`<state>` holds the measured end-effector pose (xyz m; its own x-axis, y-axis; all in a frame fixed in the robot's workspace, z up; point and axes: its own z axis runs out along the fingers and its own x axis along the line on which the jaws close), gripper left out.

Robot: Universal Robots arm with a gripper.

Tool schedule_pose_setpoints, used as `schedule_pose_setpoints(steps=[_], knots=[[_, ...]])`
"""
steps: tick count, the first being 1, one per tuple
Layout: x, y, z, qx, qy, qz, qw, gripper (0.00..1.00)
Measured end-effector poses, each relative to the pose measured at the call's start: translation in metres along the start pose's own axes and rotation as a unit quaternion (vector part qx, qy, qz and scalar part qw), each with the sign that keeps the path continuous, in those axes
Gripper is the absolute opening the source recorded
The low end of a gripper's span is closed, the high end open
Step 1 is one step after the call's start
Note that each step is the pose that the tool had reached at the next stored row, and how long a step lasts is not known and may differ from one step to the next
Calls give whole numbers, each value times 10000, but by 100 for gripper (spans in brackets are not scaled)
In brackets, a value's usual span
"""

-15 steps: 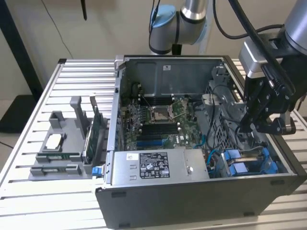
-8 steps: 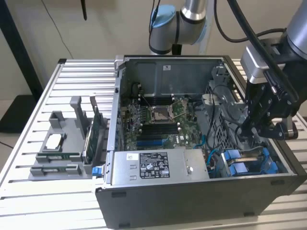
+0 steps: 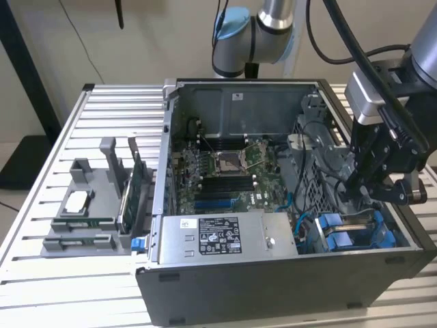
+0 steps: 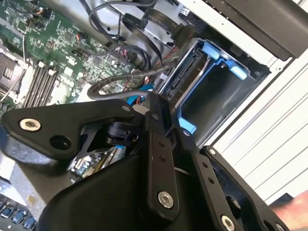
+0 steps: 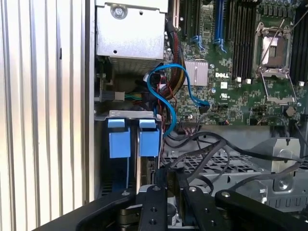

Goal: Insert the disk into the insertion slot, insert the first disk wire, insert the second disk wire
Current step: 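Insert the first disk wire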

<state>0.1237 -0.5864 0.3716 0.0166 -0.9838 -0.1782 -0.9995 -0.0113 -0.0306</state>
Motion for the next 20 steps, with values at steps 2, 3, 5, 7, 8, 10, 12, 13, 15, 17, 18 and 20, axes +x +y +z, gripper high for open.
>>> schedule_pose_setpoints(steps=[2,3,5,7,8,10,12,13,15,17,18,20], knots=[[1,-1,1,0,-7,0,10000,19],[0,-1,1,0,-10,0,10000,19],[0,-1,1,0,-16,0,10000,19],[0,-1,0,0,-22,0,10000,19],[1,-1,1,0,-25,0,10000,19],[1,-1,1,1,-31,0,10000,19],[1,-1,1,0,-37,1,10000,19],[1,-1,1,1,-40,1,10000,19],[1,-1,1,1,-47,1,10000,19],[1,-1,1,1,-48,1,10000,19],[2,-1,2,1,-49,1,10000,19],[5,-5,5,1,-49,1,10000,19]])
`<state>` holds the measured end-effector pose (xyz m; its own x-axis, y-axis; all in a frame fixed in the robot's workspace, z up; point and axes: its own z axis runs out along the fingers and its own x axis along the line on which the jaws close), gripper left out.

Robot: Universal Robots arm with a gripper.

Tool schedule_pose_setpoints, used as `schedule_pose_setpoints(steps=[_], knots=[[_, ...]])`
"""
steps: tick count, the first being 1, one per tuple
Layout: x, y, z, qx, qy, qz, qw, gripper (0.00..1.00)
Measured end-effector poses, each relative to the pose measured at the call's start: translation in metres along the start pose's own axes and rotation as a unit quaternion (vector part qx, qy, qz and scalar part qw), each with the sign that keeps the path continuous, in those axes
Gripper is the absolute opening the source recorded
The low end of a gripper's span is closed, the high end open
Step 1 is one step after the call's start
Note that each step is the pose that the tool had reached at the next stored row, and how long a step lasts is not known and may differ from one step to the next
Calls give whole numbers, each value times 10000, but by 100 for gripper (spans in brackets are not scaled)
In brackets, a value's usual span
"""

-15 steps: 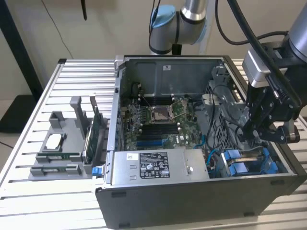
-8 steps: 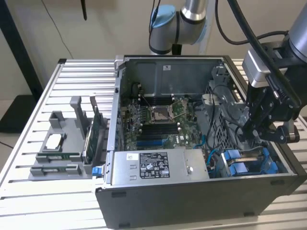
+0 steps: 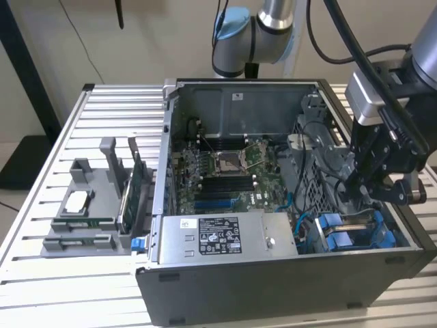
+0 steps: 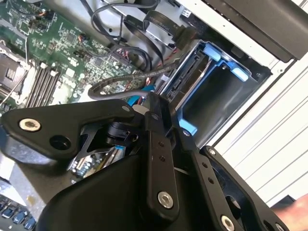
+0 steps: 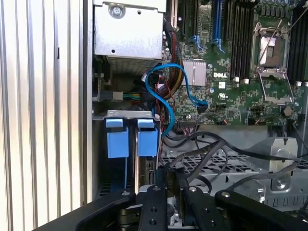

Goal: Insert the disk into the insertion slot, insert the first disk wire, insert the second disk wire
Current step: 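Insert the first disk wire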

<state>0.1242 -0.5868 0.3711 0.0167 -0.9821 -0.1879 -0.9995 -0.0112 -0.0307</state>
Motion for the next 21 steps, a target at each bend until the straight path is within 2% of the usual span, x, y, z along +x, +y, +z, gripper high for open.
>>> schedule_pose_setpoints(steps=[10,17,21], knots=[[28,-40,49,0,13,0,10000,19],[45,-208,102,0,27,-1,10000,19],[51,-261,125,-1,53,-1,10000,19]])
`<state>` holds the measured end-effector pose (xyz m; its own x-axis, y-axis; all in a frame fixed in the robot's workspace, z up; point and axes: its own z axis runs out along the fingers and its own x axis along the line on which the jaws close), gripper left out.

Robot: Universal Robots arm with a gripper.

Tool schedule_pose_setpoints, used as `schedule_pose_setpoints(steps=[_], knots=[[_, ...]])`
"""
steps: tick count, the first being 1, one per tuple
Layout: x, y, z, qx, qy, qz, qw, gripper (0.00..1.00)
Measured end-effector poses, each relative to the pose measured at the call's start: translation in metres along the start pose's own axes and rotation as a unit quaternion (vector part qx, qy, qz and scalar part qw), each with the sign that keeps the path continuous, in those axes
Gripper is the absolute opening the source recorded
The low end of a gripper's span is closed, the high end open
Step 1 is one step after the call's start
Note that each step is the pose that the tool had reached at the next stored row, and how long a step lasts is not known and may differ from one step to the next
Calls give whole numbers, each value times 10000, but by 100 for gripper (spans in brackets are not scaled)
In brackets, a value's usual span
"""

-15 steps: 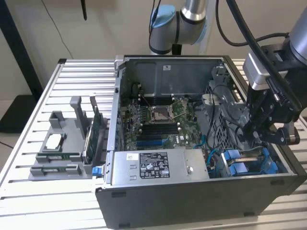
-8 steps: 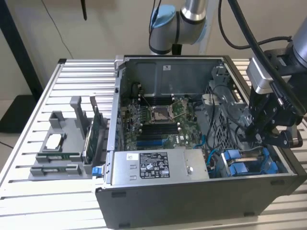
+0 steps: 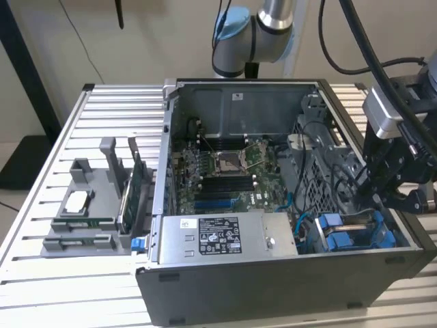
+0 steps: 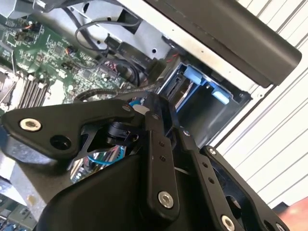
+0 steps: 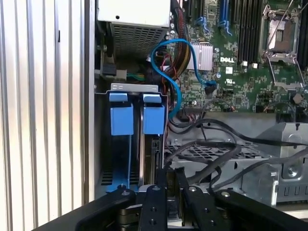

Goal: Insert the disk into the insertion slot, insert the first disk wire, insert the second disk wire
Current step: 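Insert the first disk wire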

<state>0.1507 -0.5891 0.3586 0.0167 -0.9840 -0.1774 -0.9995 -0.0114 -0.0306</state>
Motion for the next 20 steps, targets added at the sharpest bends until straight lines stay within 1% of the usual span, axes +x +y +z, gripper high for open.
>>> schedule_pose_setpoints(steps=[4,10,13,15,20], knots=[[7,-25,38,0,15,0,10000,19],[24,-49,110,2,19,-1,10000,19],[38,-77,131,2,23,-1,10000,19],[46,-78,141,4,29,8,10000,19],[52,-78,169,40,45,203,9998,19]])
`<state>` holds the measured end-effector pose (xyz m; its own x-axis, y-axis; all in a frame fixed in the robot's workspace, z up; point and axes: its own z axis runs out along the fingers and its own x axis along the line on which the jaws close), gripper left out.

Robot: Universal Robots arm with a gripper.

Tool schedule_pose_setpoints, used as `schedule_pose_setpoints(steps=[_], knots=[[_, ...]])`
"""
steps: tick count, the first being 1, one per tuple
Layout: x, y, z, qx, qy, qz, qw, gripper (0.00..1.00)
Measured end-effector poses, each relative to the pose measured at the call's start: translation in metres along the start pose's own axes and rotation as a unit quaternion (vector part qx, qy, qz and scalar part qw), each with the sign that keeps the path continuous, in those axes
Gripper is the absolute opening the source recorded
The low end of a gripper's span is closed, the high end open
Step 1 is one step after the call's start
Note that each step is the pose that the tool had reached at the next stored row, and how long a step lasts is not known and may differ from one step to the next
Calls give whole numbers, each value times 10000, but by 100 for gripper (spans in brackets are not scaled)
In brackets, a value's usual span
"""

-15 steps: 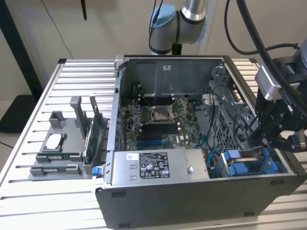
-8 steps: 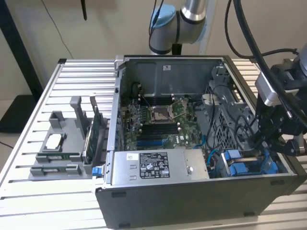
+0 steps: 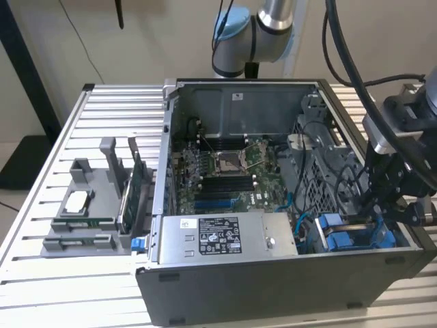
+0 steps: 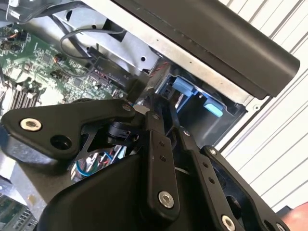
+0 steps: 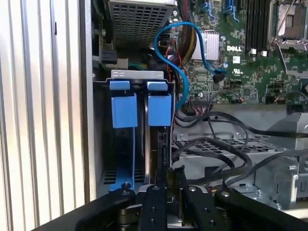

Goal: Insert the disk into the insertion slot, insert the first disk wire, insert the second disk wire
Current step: 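Insert the first disk wire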

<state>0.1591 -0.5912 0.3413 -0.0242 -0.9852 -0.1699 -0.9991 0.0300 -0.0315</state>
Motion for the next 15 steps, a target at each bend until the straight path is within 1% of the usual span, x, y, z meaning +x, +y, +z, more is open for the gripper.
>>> schedule_pose_setpoints(steps=[2,15], knots=[[2,0,7,10,11,61,10000,19],[6,34,28,37,48,207,9998,19]])
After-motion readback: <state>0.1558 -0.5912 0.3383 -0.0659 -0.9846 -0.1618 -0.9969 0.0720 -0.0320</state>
